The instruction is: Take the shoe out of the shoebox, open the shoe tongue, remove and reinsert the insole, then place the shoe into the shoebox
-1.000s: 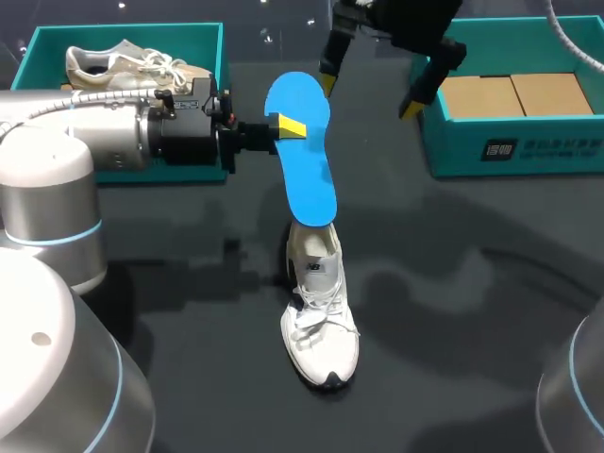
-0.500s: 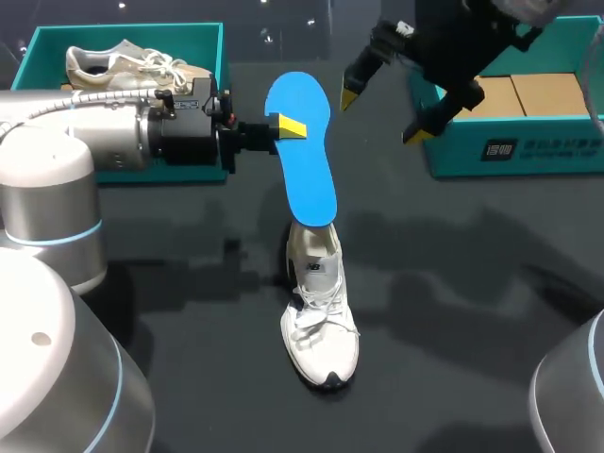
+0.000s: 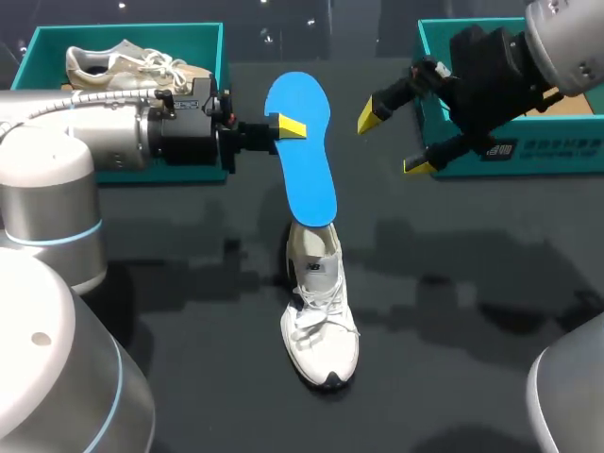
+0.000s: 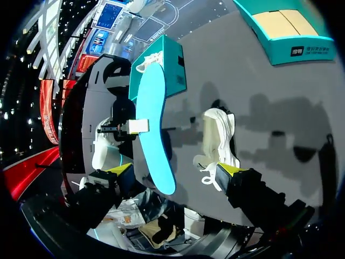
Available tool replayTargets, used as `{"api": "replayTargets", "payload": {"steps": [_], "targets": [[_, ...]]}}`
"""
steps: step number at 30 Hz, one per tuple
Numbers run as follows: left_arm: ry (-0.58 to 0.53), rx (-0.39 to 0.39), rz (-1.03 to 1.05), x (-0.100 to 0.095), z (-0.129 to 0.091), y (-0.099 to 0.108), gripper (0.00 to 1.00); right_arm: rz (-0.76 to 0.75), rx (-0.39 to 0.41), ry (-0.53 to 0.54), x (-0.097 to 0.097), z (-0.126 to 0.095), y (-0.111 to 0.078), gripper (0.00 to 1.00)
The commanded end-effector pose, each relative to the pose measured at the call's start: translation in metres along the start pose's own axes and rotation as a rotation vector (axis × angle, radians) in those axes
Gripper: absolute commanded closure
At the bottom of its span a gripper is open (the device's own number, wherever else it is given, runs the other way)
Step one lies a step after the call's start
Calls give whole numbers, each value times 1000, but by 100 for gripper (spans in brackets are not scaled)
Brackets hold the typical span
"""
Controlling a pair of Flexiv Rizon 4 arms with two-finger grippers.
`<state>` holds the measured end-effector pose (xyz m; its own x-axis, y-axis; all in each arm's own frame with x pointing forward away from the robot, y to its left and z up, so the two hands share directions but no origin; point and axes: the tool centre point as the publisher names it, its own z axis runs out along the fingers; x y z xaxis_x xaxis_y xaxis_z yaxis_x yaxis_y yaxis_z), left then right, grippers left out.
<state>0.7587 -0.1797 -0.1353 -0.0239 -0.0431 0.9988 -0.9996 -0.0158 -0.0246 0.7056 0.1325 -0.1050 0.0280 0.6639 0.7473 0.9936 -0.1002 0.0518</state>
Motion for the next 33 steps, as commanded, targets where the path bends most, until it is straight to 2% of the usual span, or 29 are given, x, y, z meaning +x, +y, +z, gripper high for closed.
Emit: {"api": "replayTargets", "payload": {"steps": [1,16,21,28,33], "targets": [[1,1,0,-1,1,0,100,1,-7,603,-9,7,-4,0],[1,1,0,-1,1,0,100,3,-13,693,-15,15,-4,0],[5,20,60,2,-2,0,100,8,-6,717,-16,18,-3,0],[-8,70,234,5,-10,0,100,11,-1,721,-15,19,-3,0],[-41,114,461,13,-17,3,100,13,2,721,-15,19,-3,0]]}}
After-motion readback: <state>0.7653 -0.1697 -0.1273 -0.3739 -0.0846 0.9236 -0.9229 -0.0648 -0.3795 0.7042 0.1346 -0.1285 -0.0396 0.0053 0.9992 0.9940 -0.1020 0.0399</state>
